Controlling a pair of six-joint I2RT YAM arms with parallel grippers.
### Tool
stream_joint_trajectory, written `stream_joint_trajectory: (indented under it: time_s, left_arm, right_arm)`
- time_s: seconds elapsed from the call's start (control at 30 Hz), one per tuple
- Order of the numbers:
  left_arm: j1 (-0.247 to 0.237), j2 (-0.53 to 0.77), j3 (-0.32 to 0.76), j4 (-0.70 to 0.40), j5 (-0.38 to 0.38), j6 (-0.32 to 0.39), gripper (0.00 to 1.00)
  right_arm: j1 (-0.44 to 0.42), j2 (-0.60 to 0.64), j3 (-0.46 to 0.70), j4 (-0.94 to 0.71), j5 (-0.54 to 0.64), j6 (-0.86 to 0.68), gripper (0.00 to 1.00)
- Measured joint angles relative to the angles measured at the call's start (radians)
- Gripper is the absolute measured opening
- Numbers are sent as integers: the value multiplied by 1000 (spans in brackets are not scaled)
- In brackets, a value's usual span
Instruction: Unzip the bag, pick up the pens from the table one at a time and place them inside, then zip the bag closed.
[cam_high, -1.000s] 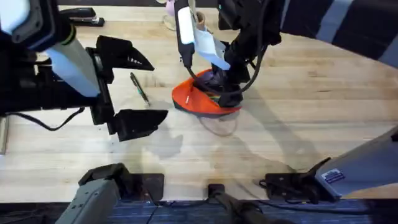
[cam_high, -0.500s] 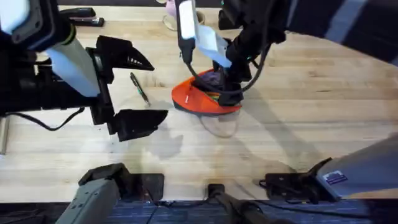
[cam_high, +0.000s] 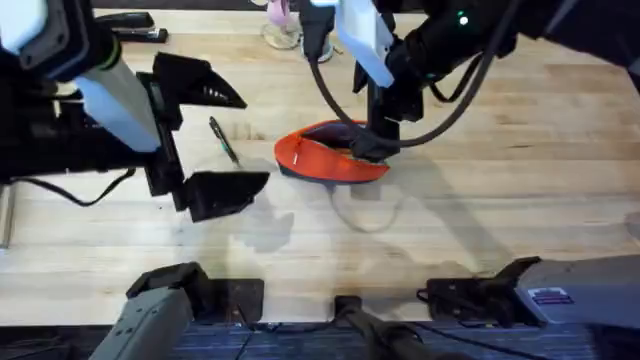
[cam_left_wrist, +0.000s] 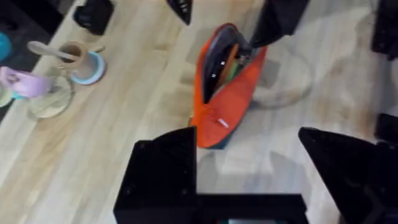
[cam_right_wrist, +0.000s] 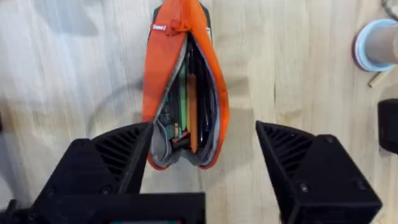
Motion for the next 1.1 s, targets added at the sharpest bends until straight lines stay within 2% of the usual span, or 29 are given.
stream_joint_trajectory:
  time_s: [0.07, 0.13, 0.27, 0.37, 0.47, 0.6, 0.8, 0.9, 0.97, 1.1]
  left_arm:
    - [0, 0, 0, 49, -6, -39, 993]
    - [0, 0, 0, 109, -31, -107, 993]
    - [0, 0, 0, 202, -161, -321, 993]
    - [0, 0, 0, 229, -275, -488, 993]
    - [1, 0, 0, 232, -347, -621, 993]
    - [1, 0, 0, 239, -351, -705, 993]
    - [1, 0, 0, 239, -246, -754, 994]
    - [1, 0, 0, 256, -229, -777, 994]
    - [1, 0, 0, 276, -258, -832, 994]
    - [1, 29, 0, 288, -378, -1019, 994]
  right_arm:
    - [0, -12, 0, 0, 0, 22, 997]
    - [0, -17, 0, -1, 0, 58, 997]
    - [0, -18, 0, 0, 0, 152, 997]
    - [0, -18, 0, 0, 0, 200, 997]
    - [0, -18, 0, 0, 0, 223, 997]
    - [0, -18, 0, 3, 0, 236, 997]
    - [0, -18, 0, 31, 0, 244, 997]
    - [0, -18, 0, 37, 0, 247, 997]
    - [0, -18, 0, 37, 0, 250, 997]
    - [0, -18, 0, 37, 0, 250, 997]
